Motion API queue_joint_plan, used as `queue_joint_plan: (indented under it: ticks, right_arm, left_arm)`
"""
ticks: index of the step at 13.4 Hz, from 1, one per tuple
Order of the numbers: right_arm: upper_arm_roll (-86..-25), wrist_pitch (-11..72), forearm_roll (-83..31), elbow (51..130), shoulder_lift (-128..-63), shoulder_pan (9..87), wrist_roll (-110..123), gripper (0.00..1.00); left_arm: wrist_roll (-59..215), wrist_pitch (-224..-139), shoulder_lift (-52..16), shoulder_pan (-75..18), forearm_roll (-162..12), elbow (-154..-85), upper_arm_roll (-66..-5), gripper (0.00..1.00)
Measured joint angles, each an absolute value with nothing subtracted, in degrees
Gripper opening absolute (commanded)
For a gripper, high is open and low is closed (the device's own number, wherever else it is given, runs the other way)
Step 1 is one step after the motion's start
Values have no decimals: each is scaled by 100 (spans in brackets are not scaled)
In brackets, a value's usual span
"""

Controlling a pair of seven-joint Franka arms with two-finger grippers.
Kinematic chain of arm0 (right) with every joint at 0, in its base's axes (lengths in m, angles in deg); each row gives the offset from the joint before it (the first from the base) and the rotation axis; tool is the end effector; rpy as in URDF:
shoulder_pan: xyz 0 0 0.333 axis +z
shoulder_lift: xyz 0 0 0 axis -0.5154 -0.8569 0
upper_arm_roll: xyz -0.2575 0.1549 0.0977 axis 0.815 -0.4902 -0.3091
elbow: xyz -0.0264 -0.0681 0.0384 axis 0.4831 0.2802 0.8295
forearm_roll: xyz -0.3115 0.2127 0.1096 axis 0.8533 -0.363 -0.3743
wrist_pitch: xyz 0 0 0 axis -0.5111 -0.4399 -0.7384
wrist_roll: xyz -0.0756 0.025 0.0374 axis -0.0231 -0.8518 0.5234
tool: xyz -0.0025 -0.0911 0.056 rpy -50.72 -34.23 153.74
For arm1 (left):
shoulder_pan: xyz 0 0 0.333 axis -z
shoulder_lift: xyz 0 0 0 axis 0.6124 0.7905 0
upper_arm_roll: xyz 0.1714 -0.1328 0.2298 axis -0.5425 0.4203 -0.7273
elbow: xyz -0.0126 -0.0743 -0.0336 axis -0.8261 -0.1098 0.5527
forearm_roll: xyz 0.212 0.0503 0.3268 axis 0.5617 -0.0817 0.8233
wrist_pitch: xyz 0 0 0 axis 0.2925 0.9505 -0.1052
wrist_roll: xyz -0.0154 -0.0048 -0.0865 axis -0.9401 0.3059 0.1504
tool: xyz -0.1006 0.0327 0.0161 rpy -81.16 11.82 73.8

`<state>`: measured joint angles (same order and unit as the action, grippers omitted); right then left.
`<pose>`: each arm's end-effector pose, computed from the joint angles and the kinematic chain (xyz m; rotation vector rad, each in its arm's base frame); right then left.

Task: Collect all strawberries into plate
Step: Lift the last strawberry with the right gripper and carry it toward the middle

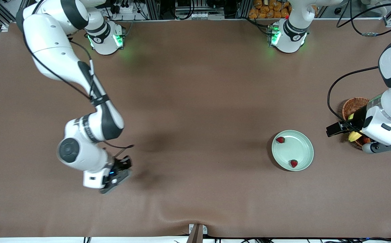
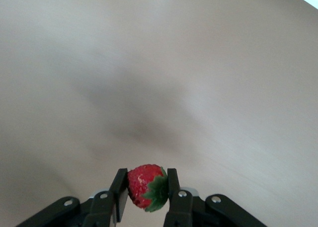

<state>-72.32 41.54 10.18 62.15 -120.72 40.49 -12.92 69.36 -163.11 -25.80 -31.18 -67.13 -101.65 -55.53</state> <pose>0.7309 0.2354 0.2758 -2.7982 -1.0365 -0.2068 0.6507 -0.0580 0.5240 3.1237 0.2773 -0.0112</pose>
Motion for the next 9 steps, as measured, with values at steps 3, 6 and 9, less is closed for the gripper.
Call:
queue_joint_plan:
  ticks: [3, 6, 9]
  right_arm:
    - [-7428, 4730, 1023, 6231, -12133, 4663, -1315, 0]
    - [-7401, 5434, 1030, 6255, -12358, 5515, -1284, 0]
    - [-7390, 5725, 1030, 6266, -12656, 5889, -1276, 0]
  left_arm:
    - [6935, -16305, -2576, -3117, -6758, -10174, -5546, 100]
    - [6934, -16244, -2573, -3116, -6766, -10208, -5541, 100]
    - [6930, -16161, -2574, -3116, -6767, -10332, -5536, 100]
